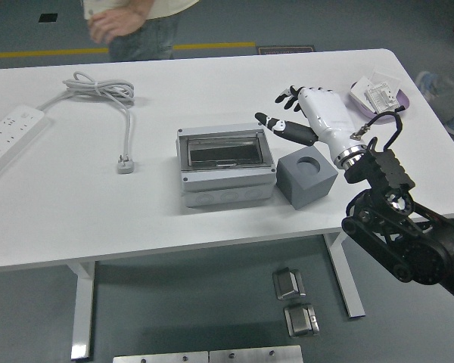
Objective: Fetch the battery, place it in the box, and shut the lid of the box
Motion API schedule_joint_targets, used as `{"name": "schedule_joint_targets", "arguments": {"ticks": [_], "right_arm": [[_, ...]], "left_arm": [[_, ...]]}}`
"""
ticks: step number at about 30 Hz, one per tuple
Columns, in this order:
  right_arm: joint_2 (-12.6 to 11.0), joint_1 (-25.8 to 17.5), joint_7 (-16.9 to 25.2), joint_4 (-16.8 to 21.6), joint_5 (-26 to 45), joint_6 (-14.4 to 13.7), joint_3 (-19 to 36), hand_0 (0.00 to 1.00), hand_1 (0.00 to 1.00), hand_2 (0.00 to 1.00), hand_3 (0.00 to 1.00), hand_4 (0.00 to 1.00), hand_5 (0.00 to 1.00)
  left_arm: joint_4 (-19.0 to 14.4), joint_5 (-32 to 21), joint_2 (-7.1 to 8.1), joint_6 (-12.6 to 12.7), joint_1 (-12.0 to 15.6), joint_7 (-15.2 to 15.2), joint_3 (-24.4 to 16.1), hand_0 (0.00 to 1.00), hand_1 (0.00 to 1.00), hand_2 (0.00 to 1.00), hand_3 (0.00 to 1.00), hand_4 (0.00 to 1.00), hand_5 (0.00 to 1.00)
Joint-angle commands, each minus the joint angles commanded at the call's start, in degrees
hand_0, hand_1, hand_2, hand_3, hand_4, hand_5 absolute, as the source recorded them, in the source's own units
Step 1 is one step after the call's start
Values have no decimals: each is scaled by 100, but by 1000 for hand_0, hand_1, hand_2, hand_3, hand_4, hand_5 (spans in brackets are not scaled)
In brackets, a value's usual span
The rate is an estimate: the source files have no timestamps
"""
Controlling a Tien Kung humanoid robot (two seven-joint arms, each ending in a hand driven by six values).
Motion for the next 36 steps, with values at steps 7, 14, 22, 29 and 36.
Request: {"name": "schedule_joint_targets", "arguments": {"ticks": [7, 14, 22, 29, 36], "right_arm": [[222, -581, 451, 290, 318, -309, 964, 672, 512, 554, 642, 923, 998], [333, -1186, 1212, 481, 1175, -589, 1906, 673, 499, 553, 645, 960, 998], [389, -1700, 1695, 500, 2008, -728, 2563, 654, 498, 565, 645, 958, 998], [551, -1865, 1801, 498, 2148, -739, 2781, 657, 503, 560, 647, 962, 998], [655, -1975, 1841, 503, 2167, -717, 3012, 662, 509, 565, 647, 972, 998]], "left_arm": [[0, -44, -26, 11, 30, -2, 36, 727, 803, 830, 938, 986, 804], [0, -155, 9, 30, 60, 1, 65, 728, 803, 830, 938, 986, 804], [0, -481, 127, 90, 137, 35, 154, 728, 803, 830, 938, 989, 799], [0, -586, 235, 115, 118, 47, 163, 729, 803, 829, 937, 988, 797], [0, -599, 296, 115, 122, 63, 147, 730, 801, 828, 937, 985, 797]]}}
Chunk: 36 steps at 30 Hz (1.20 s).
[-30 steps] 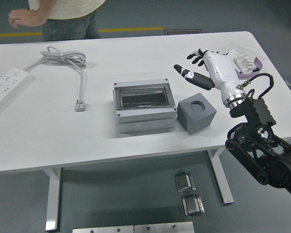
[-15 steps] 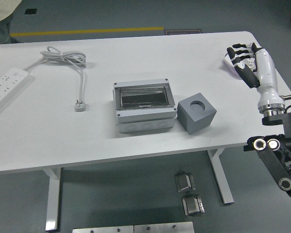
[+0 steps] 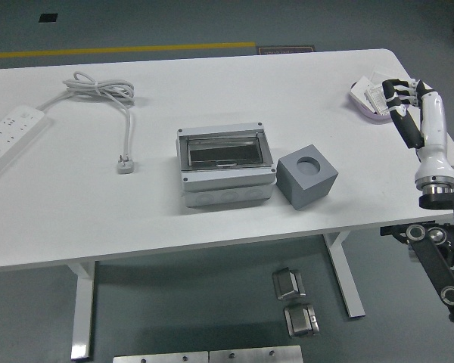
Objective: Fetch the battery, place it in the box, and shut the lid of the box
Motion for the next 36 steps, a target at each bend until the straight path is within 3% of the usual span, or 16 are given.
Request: {"name": "schedule_joint_targets", "arguments": {"ticks": [8, 29, 36], "right_arm": [[37, -87, 1, -3, -4, 30, 143, 662, 510, 567, 647, 998, 998], [-260, -28, 623, -88, 1340, 79, 543, 681, 512, 574, 650, 998, 998], [-349, 247, 1358, -389, 2503, 562, 214, 679, 513, 598, 651, 998, 998]], "left_arm": [[0, -102, 27, 29, 97, 41, 17, 729, 799, 828, 937, 980, 786], [0, -255, -179, 71, 154, 13, 105, 733, 798, 825, 934, 953, 757], [0, -159, -164, 50, 131, 9, 53, 733, 798, 825, 935, 948, 753]]}}
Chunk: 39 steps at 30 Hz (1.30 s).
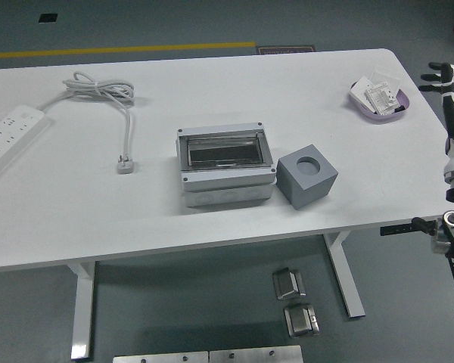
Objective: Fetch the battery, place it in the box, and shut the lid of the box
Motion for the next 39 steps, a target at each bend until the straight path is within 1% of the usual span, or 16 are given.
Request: {"name": "schedule_joint_targets", "arguments": {"ticks": [2, 3, 5, 8, 9, 14, 15, 17, 20, 21, 26, 27, 33, 39], "right_arm": [[-28, 112, 149, -79, 346, 205, -116, 679, 513, 598, 651, 998, 998], [-39, 160, 202, -111, 526, 315, -178, 675, 526, 702, 524, 998, 998], [-68, 259, 268, -170, 924, 574, -330, 675, 526, 702, 524, 998, 998], [-139, 390, 223, -210, 1501, 1023, -566, 675, 526, 702, 524, 998, 998], [-158, 419, 188, -204, 1657, 1155, -628, 646, 542, 790, 351, 998, 998], [-226, 569, 1, -157, 2404, 1839, -884, 646, 542, 790, 351, 998, 998], [-227, 590, -30, -156, 2497, 1937, -905, 396, 354, 787, 252, 998, 998], [-228, 616, -96, -155, 2608, 2104, -948, 396, 354, 787, 252, 998, 998], [-225, 614, -168, -153, 2634, 2217, -989, 396, 354, 787, 252, 998, 998], [-226, 609, -185, -151, 2633, 2242, -998, 287, 287, 825, 203, 998, 998], [-226, 574, -193, -136, 2642, 2280, -983, 287, 287, 825, 203, 998, 998], [-227, 569, -191, -134, 2645, 2280, -982, 241, 281, 870, 184, 998, 998], [-219, 562, -195, -127, 2640, 2272, -982, 234, 279, 869, 184, 998, 998], [-215, 569, -197, -134, 2659, 2261, -979, 233, 279, 868, 184, 998, 998]], "left_arm": [[0, 14, 30, -10, 2, 2, -8, 733, 798, 825, 935, 948, 753], [0, 25, 47, -12, 3, 2, -15, 732, 797, 824, 935, 947, 751], [0, 39, 89, -13, 5, 6, -29, 732, 797, 824, 935, 947, 751], [0, 43, 146, -17, -3, 14, -34, 732, 797, 824, 935, 947, 751], [0, 45, 160, -20, -10, 12, -36, 732, 797, 824, 935, 947, 751], [0, 96, 191, -43, -38, 8, -72, 732, 797, 824, 935, 947, 751], [0, 88, 192, -48, -37, 10, -65, 729, 797, 824, 934, 947, 751], [0, 95, 196, -56, -31, 17, -77, 729, 797, 824, 934, 947, 751], [0, 86, 203, -59, -17, 26, -87, 729, 797, 824, 934, 947, 751], [0, 85, 201, -60, -12, 33, -90, 725, 800, 824, 934, 947, 751], [0, 86, 200, -64, -2, 42, -92, 725, 800, 824, 934, 947, 751], [0, 85, 204, -64, -1, 41, -92, 718, 803, 824, 933, 945, 753], [0, 63, 232, -49, 17, 48, -82, 709, 808, 825, 933, 948, 756], [0, 62, 223, -55, 2, 45, -74, 709, 810, 827, 934, 949, 760]]}}
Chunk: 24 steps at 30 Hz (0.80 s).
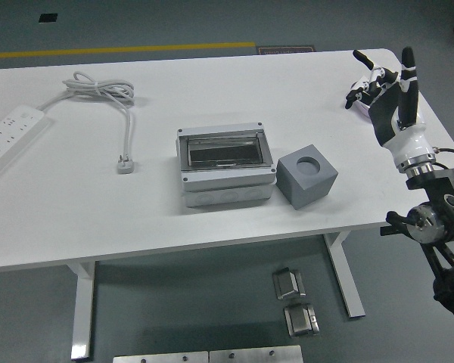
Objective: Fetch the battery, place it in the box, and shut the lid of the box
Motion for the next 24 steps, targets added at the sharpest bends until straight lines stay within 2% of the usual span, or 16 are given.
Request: {"name": "schedule_joint_targets", "arguments": {"ticks": [4, 8, 14, 21, 24], "right_arm": [[-2, 2, 31, -2, 140, 46, -57, 233, 279, 868, 184, 998, 998], [10, 12, 218, 4, 649, 379, -298, 232, 280, 868, 193, 998, 998], [181, 145, 503, 188, 1726, 1234, -732, 232, 276, 866, 198, 998, 998], [808, 368, 481, 400, 2778, 2342, -790, 224, 264, 847, 198, 998, 998], [1088, 441, 394, 470, 2849, 2784, -706, 220, 266, 852, 215, 998, 998]], "left_arm": [[0, 22, -8, -1, -10, -4, -3, 709, 810, 827, 934, 949, 760], [0, 41, -14, -11, -16, -1, 3, 708, 810, 827, 933, 952, 769], [0, 74, -32, -16, -16, 8, 8, 706, 811, 827, 933, 954, 772], [0, 120, -74, -15, -33, 5, -11, 704, 814, 828, 932, 956, 775], [0, 165, -87, -17, -36, 9, -36, 705, 814, 829, 932, 957, 780]]}}
